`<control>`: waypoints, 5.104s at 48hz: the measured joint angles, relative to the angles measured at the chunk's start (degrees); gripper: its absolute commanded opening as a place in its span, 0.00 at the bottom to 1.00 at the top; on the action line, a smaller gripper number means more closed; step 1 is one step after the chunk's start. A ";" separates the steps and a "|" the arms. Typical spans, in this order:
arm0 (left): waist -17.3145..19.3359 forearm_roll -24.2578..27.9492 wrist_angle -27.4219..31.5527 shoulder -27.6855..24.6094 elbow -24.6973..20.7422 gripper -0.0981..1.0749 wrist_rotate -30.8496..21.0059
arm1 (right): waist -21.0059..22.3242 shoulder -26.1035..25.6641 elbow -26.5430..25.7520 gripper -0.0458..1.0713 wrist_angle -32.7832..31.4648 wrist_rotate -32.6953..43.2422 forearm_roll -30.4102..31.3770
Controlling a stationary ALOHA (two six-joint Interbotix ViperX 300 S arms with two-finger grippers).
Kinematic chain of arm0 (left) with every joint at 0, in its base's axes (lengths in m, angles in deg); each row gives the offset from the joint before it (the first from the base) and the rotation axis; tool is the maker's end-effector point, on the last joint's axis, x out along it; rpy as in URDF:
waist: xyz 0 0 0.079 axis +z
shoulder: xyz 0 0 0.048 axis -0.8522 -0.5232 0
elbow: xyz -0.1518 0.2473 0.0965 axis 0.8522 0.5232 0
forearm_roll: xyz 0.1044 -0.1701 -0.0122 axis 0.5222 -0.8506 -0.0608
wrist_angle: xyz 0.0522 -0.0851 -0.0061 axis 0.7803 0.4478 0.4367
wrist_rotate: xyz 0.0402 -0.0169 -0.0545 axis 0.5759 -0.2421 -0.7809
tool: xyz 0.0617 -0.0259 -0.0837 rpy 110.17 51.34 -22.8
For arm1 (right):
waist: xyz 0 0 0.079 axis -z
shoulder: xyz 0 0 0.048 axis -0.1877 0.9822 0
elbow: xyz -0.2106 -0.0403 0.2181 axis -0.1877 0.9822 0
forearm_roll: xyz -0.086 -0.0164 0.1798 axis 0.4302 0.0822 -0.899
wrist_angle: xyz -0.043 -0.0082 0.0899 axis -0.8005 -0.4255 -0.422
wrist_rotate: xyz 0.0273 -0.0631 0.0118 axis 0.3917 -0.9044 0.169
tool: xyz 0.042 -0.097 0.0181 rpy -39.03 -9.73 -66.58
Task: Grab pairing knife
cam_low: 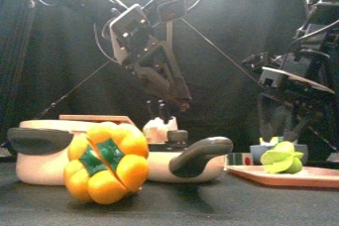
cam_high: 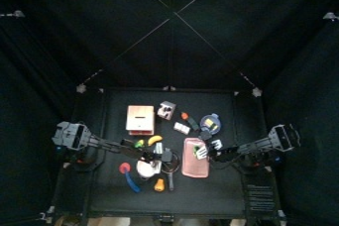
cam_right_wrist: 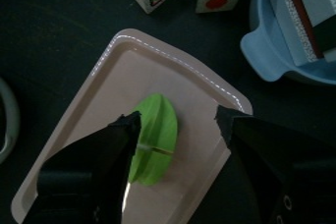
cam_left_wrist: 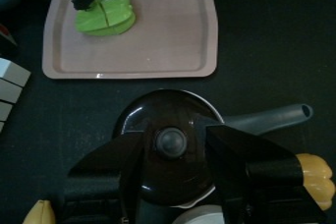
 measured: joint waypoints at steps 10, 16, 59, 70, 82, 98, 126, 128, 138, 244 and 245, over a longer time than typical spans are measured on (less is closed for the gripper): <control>0.18 -1.41 -4.66 4.22 3.25 0.76 -0.53 | 0.00 -0.26 -0.44 0.89 0.00 -0.09 0.35; 0.53 -3.69 -7.12 7.65 5.62 0.76 -0.35 | 0.00 -0.62 -0.44 0.89 0.00 -0.18 0.70; 13.54 -5.01 11.16 21.01 1.76 0.75 -1.58 | 1.05 -0.62 -1.58 0.89 0.00 -0.18 1.49; 17.75 -3.69 12.13 19.60 1.41 0.75 -4.83 | 1.05 -0.70 -1.58 0.89 0.00 -0.18 1.32; 21.27 3.43 18.72 16.88 -0.79 0.75 -12.74 | 1.05 -0.62 -1.58 0.89 0.00 -0.18 1.32; 17.49 21.80 28.56 10.55 -5.36 0.76 -31.55 | 1.14 -0.62 -1.58 0.89 0.00 -0.18 1.23; 15.64 26.63 30.23 2.99 -9.67 0.86 -45.70 | 1.23 -0.62 -1.49 0.89 0.00 -0.18 1.32; 15.73 26.46 30.50 2.37 -10.02 0.86 -46.05 | 1.23 -0.70 -1.49 0.89 0.00 -0.18 1.32; 15.82 26.28 34.01 -0.18 -12.04 0.86 -47.99 | 1.32 -0.62 -1.32 0.89 0.00 -0.18 1.23; 15.56 26.89 43.15 -6.59 -18.11 0.57 -51.59 | 1.32 -0.18 -1.05 0.89 0.70 -0.09 1.05; 15.56 26.89 43.07 -6.59 -18.11 0.57 -51.59 | 1.32 -0.18 -1.05 0.89 0.70 -0.09 1.14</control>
